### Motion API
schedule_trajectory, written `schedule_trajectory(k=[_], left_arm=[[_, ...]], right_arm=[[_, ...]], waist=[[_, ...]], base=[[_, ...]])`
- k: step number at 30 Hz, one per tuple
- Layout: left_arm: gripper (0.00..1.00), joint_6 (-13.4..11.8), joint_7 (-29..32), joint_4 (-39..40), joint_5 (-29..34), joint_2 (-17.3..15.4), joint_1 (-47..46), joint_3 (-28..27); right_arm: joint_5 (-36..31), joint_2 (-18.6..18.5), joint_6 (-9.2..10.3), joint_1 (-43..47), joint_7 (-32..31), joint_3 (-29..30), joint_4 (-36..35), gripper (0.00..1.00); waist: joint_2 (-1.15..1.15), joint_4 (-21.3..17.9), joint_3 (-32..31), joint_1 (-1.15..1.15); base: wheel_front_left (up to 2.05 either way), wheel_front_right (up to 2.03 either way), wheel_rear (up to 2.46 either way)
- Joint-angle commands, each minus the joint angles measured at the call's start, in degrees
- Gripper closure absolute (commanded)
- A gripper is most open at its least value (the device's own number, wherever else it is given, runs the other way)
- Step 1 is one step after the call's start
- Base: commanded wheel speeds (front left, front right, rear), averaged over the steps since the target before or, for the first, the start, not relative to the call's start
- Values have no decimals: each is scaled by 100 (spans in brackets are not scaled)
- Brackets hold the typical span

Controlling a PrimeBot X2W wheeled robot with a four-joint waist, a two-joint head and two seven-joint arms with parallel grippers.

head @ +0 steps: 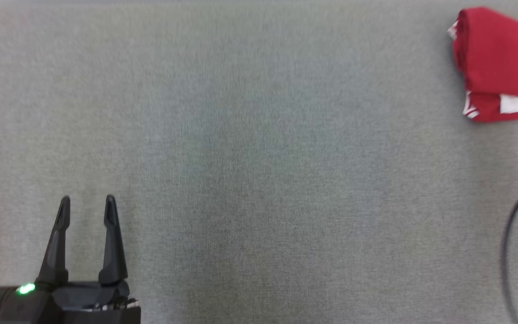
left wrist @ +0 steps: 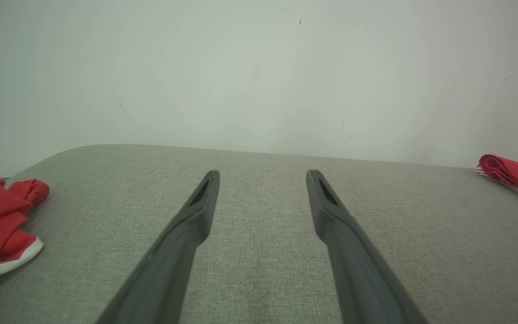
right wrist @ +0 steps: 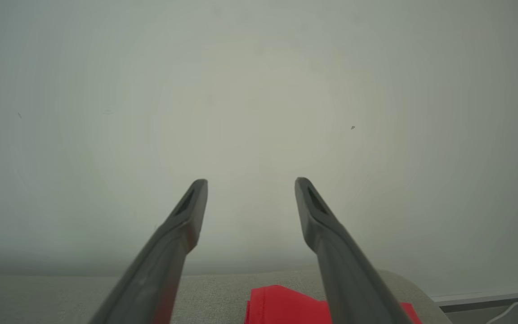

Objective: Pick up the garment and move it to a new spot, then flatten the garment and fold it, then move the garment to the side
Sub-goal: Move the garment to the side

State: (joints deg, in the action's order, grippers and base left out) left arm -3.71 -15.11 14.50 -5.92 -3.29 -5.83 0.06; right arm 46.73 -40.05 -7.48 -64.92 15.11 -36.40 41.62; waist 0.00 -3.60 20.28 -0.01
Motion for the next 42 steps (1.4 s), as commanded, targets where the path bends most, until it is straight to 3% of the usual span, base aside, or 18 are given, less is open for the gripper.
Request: schedule_trajectory(k=[1, 9, 26, 35, 42], left_arm=[[0, -17, -7, -63, -72, -1, 134, -56], [0, 42, -7, -333, -205, 19, 375, -155], [0, 21, -8, -603, -396, 36, 772, -265], [0, -86, -7, -724, -365, 37, 936, -223], [0, -68, -7, -888, 49, -37, 1027, -141]], right_arm=[[-131, 122, -3, 263, 3, 96, -168, 0], [-830, 734, -3, 1548, 2, 592, -947, 0], [-2396, 2242, -3, 4595, 3, 2267, -2699, 0], [-3280, 2851, -3, 5835, 3, 2425, -3055, 0], [-3752, 3114, -3, 6112, 3, 2286, -3120, 0]], waist=[[0, -65, -413, 1], [0, -123, -947, 1], [0, -352, -1609, 1], [0, -360, -1875, 1], [0, -421, -1966, 1]], base=[[0, 0, 0], [0, 0, 0], [0, 0, 0], [0, 0, 0], [0, 0, 0]])
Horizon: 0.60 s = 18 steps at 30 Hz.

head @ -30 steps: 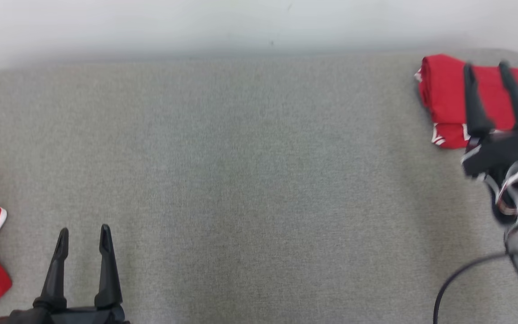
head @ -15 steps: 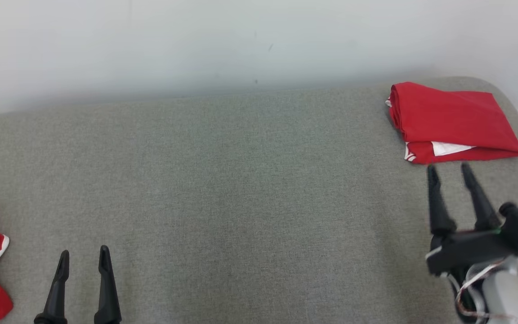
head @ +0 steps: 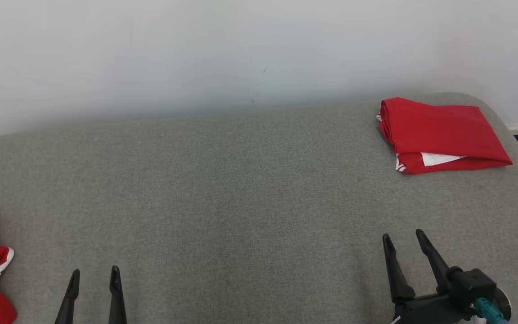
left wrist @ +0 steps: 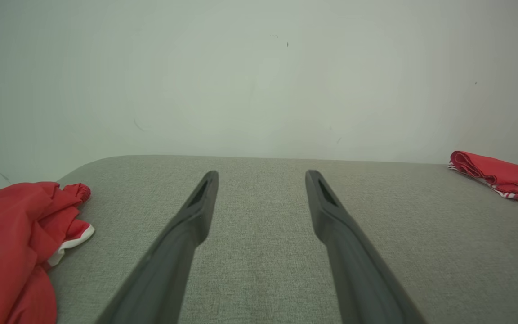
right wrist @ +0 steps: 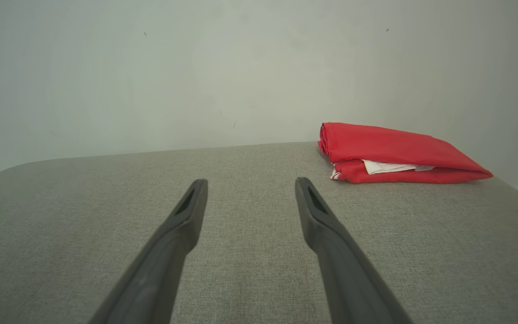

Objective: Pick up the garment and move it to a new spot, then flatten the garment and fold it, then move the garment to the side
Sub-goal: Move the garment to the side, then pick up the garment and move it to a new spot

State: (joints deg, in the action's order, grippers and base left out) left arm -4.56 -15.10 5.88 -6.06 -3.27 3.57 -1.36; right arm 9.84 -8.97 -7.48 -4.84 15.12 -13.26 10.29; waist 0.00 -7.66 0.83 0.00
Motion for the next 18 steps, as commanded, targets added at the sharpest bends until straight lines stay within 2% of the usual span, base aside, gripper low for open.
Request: schedule_trajectory(k=[1, 13, 18], left_arm=[[0, 27, -9, -55, 114, -60, 93, 18], [0, 111, -9, -209, 310, -151, 133, 156], [0, 44, -9, -245, 318, -138, 184, 137]], right_arm=[[-93, 18, -2, 92, 2, -31, 27, 0], [-246, 121, -3, 99, -33, 45, 190, 0], [-216, 118, -3, 77, -36, 42, 220, 0]], waist=[[0, -18, -32, 0], [0, 55, -123, 0], [0, 84, -138, 0]], base=[[0, 0, 0], [0, 0, 0], [0, 0, 0]])
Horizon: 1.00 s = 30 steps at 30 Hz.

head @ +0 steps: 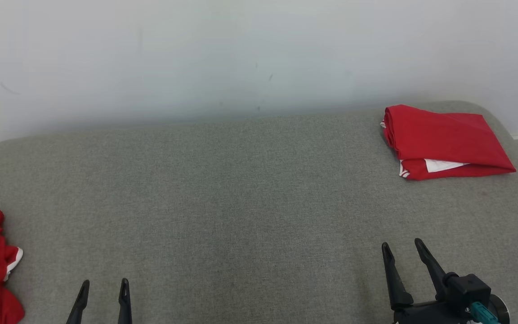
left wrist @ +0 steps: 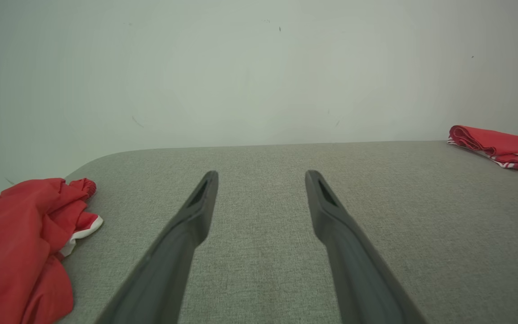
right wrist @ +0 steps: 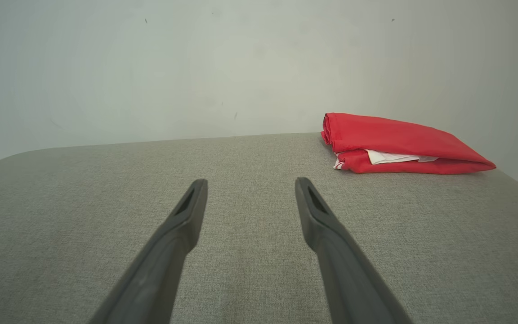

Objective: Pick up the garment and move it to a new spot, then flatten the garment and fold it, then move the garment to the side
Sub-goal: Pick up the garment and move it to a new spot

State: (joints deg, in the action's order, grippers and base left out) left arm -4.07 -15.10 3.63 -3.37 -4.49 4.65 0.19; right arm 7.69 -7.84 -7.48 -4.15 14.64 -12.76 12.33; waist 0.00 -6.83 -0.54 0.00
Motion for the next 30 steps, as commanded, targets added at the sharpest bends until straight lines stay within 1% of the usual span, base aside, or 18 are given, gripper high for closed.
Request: schedule_trajectory(k=[1, 10, 15, 20, 30], left_arm=[[0, -8, -9, -22, 50, -14, 83, -19], [0, -63, -8, -49, 7, -5, 99, -50], [0, -80, -8, -82, 1, -7, 87, -52], [0, -110, -8, -127, 12, -18, 150, -70], [0, -205, -8, -145, -61, -83, 298, -227]], right_arm=[[5, -2, -3, 11, 12, -12, 24, 0], [41, -24, -3, 8, -19, -43, 60, 0], [62, -25, -3, 66, -36, -54, 63, 0], [91, -44, -3, 141, -54, -54, 59, 0], [145, 3, -3, 212, -68, -136, 101, 0]], waist=[[0, 6, -5, 0], [0, 61, -29, 0], [0, 253, -34, 0], [0, 643, -44, 0], [0, 1641, -139, 0]], base=[[0, 0, 0], [0, 0, 0], [0, 0, 0], [0, 0, 0], [0, 0, 0]])
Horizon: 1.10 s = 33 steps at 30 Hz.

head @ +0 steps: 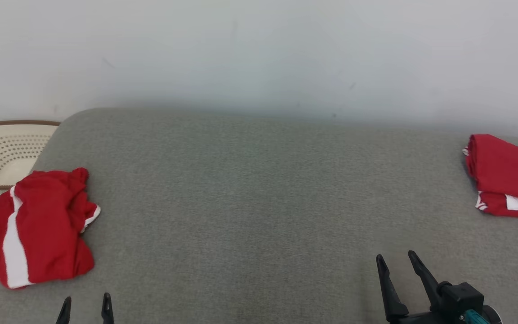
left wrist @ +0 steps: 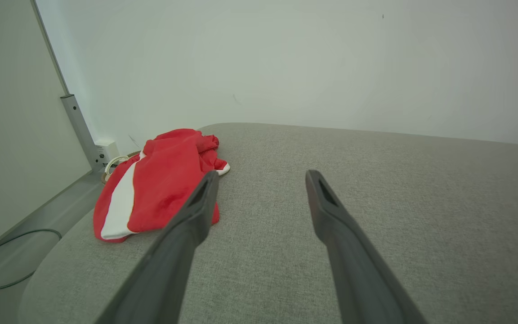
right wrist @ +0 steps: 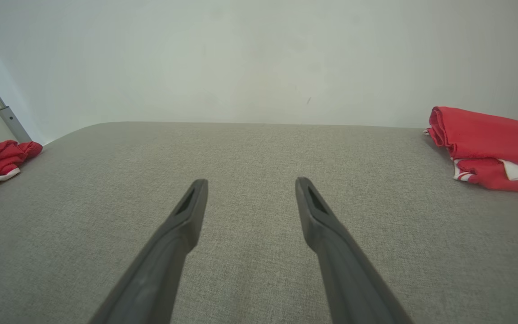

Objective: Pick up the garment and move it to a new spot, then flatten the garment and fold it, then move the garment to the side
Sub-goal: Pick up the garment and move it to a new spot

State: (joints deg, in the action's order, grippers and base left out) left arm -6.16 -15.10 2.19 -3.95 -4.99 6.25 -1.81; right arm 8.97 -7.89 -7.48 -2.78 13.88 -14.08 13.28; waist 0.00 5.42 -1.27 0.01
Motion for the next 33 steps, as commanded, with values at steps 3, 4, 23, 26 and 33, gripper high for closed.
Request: schedule_trajectory(k=[3, 4, 23, 26, 33], left_arm=[[0, -44, -8, 16, -27, -75, 157, -96], [0, -44, -8, 16, -27, -75, 157, -96], [0, -152, 7, 89, -157, -227, 251, -248], [0, -188, 6, 101, -194, -249, 272, -287], [0, -206, 10, 156, -298, -276, 102, -364]], right_arm=[[36, 24, -3, 74, 21, -49, 25, 0], [36, 24, -3, 74, 21, -49, 25, 0], [100, 118, -3, 26, 81, -172, 163, 0], [117, 116, -3, 9, 90, -226, 184, 0], [137, 50, -3, -106, 104, -323, 155, 0]], waist=[[0, 674, -90, -1], [0, 674, -90, -1], [0, 1684, -88, -1], [0, 1642, -77, -1], [0, 1427, 41, -1]], base=[[0, 0, 0], [0, 0, 0], [0, 0, 0], [0, 0, 0], [0, 0, 0]])
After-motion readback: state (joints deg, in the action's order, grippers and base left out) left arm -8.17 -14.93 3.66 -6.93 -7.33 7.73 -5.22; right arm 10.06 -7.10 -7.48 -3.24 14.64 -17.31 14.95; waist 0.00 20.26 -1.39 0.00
